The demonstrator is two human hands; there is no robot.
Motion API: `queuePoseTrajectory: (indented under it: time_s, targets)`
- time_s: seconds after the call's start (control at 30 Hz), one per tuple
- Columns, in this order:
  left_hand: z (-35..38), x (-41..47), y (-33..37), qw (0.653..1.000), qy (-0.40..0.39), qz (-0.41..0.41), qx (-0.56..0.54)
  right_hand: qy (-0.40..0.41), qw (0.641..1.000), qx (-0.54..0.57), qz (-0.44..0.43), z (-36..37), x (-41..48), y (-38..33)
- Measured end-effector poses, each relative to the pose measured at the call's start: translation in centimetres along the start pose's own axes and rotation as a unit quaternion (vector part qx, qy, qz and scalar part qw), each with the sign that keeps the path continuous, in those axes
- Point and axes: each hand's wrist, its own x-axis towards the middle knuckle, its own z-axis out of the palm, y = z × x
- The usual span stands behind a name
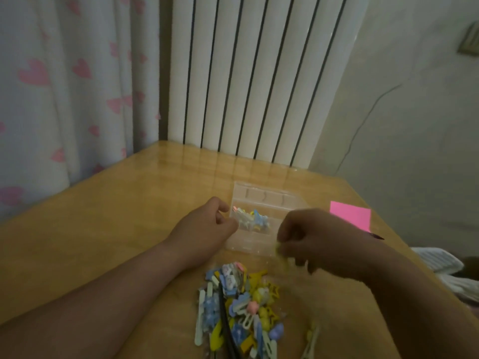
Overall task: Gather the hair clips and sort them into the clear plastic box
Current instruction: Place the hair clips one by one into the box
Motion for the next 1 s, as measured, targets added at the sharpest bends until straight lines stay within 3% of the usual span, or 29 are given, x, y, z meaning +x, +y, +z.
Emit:
queuePoseTrajectory:
  time_s: [0.1, 0.17, 0.43, 0.73, 0.8, 0.93, 1.0]
  targets:
    - [0.1, 0.0, 0.0, 1.0, -0.011, -0.002, 0.009, 0.158, 0.984, 0.086, 0.008, -0.9, 2.8, 1.4]
    - [0.1, 0.0, -0.1, 1.0, -0.018, -0.003, 0.01, 0.19, 0.977, 0.088, 0.025, -1.2, 5.2, 1.9]
    - [0.3, 0.3, -0.6, 1.0, -0.018, -0.004, 0.005, 0.119, 0.987, -0.058, 0.089, 0.0, 11.9, 2.7]
    - [0.5, 0.5, -0.6, 1.0, -0.026, -0.006, 0.015, 0.102, 0.987, -0.07, 0.107, 0.6, 12.3, 3.1]
    - [0.4, 0.5, -0.6, 0.999, -0.024, -0.005, 0.02, 0.125, 0.986, -0.057, 0.1, 0.9, 11.8, 3.3]
    - [0.2, 0.6, -0.5, 0.999, -0.017, -0.005, 0.027, 0.263, 0.964, -0.028, 0.015, 1.1, 8.2, 2.5]
    - [0.2, 0.6, -0.5, 1.0, -0.011, -0.005, 0.028, 0.263, 0.963, 0.042, -0.043, 1.0, 5.3, 1.6]
